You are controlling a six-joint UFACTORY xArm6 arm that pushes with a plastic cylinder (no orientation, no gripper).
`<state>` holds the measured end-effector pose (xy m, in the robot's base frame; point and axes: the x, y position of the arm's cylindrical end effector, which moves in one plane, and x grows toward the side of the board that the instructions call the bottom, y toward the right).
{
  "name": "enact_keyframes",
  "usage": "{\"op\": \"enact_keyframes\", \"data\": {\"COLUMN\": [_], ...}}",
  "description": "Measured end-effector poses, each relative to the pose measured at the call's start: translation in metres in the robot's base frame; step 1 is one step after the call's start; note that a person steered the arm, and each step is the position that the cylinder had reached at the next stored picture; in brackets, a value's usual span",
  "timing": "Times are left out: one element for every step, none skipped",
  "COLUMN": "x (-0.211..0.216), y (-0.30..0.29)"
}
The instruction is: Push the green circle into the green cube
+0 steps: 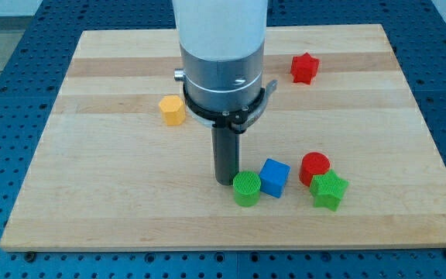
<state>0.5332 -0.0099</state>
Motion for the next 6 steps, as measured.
{"op": "enact_keyframes", "data": {"x": [0.002, 0.015, 0.027, 0.027, 0.027, 0.027], "y": [-0.021, -0.016, -0.01, 0.035, 0.081, 0.098]}}
